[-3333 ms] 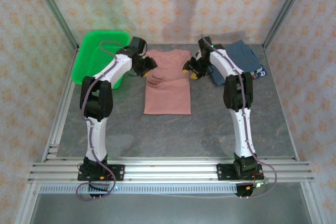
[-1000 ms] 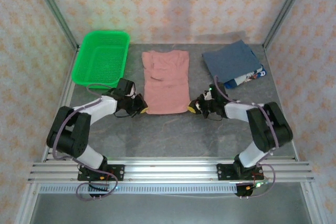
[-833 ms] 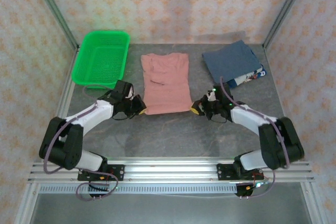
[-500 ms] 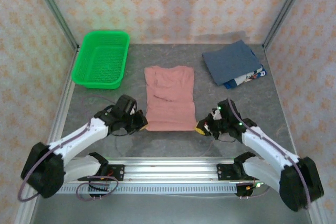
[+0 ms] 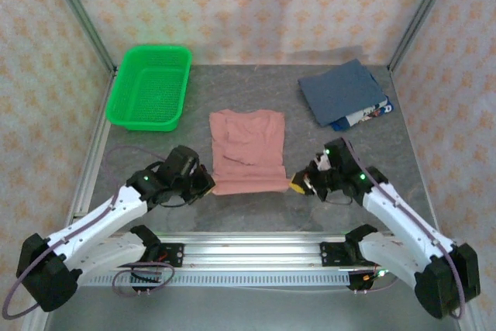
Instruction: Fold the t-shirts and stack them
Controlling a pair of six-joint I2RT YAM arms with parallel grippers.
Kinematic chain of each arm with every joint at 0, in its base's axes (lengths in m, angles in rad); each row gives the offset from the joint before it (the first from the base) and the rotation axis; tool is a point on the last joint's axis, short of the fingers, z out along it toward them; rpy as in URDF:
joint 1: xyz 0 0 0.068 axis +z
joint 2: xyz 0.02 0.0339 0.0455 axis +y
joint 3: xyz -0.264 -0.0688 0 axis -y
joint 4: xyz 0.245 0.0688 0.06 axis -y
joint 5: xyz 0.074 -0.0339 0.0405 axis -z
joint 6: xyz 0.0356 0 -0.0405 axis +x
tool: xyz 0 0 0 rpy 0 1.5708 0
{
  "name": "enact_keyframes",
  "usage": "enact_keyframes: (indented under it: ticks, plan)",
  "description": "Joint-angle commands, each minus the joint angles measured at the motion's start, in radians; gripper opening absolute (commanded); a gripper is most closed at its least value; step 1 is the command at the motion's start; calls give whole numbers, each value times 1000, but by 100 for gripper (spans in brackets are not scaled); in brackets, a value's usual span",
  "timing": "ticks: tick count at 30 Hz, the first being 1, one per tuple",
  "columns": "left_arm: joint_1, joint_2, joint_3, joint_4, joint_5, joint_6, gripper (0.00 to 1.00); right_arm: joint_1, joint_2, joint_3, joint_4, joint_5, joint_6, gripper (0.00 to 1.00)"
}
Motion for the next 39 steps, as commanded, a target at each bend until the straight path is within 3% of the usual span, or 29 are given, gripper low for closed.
enact_keyframes:
  ticks: [1, 8, 16, 27, 32, 33, 35, 37, 39]
  plan:
    - [81, 40, 101, -21, -26, 34, 0, -13, 126, 188, -79, 49, -95, 0]
    - [284, 234, 310, -3, 103, 174, 0, -100, 461, 541, -157, 29, -262, 0]
    - [385, 582, 598, -5, 176, 302, 0, -178, 791, 834, -246, 17, -391, 0]
    - [440, 1035, 961, -86, 226, 426, 0, -226, 1086, 1018, -283, 48, -425, 0]
    - [440, 1166, 1068, -83, 235, 429, 0, -245, 1171, 1067, -267, 68, -408, 0]
    - [440, 1192, 1101, -89, 235, 429, 2, -249, 1186, 1081, -255, 73, -402, 0]
    - [440, 1242, 1182, -113, 239, 430, 17, -260, 1216, 1121, -250, 89, -386, 1]
    - [440, 1298, 1278, -131, 253, 418, 42, -274, 1249, 1171, -234, 88, -356, 19]
    - [441, 1323, 1370, -128, 266, 395, 54, -289, 1263, 1223, -212, 78, -321, 29]
